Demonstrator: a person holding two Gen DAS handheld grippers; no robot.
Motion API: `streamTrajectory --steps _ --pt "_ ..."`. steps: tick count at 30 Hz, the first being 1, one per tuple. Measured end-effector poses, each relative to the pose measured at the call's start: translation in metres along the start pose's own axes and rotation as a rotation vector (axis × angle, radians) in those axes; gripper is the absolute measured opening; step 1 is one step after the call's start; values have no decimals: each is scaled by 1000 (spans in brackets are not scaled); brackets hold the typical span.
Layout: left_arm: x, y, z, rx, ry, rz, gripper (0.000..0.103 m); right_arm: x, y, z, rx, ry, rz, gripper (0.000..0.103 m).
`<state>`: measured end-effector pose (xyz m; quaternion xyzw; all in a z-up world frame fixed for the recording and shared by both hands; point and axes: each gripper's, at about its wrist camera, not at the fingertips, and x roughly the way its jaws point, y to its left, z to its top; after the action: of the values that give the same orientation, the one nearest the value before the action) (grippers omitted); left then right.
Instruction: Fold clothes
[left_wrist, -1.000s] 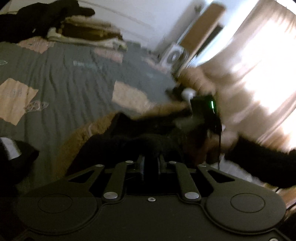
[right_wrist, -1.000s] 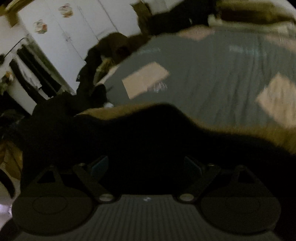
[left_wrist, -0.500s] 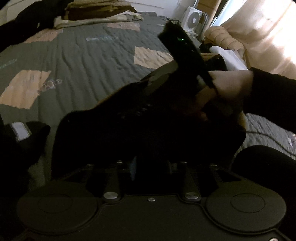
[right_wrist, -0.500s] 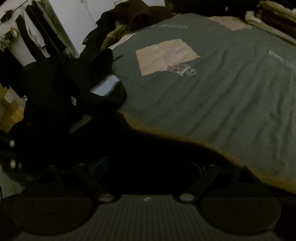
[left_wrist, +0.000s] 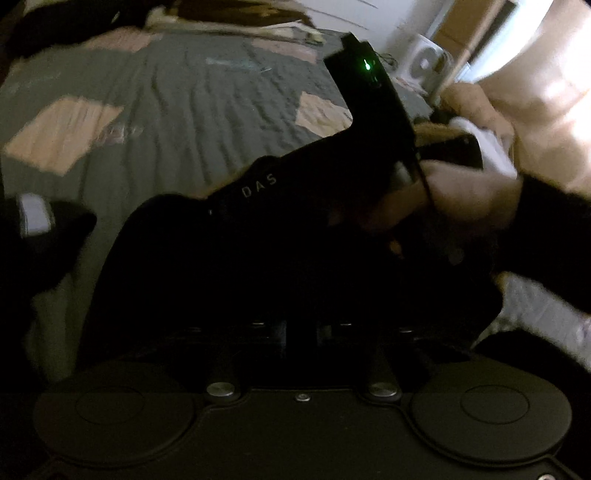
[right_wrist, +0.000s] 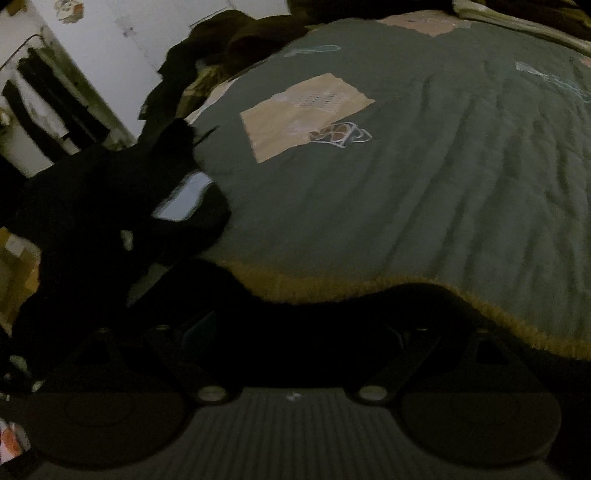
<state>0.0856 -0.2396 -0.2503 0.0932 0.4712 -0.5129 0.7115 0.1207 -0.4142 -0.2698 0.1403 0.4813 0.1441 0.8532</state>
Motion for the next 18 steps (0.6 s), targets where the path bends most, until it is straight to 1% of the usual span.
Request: streamTrajectory --steps 4,6,9,12,15,18 --pt "-6 -2 2 -2 -18 13 10 19 -7 -3 36 20 -33 90" --pt "-9 -1 4 -21 -22 6 10 25 -9 -6 45 19 -39 93" --pt "-16 9 7 -101 -34 -45 10 28 -12 -10 55 1 -31 98" --pt "-24 19 10 -182 -47 -96 9 32 -13 -15 38 -17 -17 103" --pt "-31 29 14 -262 -60 -147 9 32 -16 -19 31 -46 5 103" --pt "-39 40 17 -342 -73 -198 9 25 -27 -18 93 -77 66 103"
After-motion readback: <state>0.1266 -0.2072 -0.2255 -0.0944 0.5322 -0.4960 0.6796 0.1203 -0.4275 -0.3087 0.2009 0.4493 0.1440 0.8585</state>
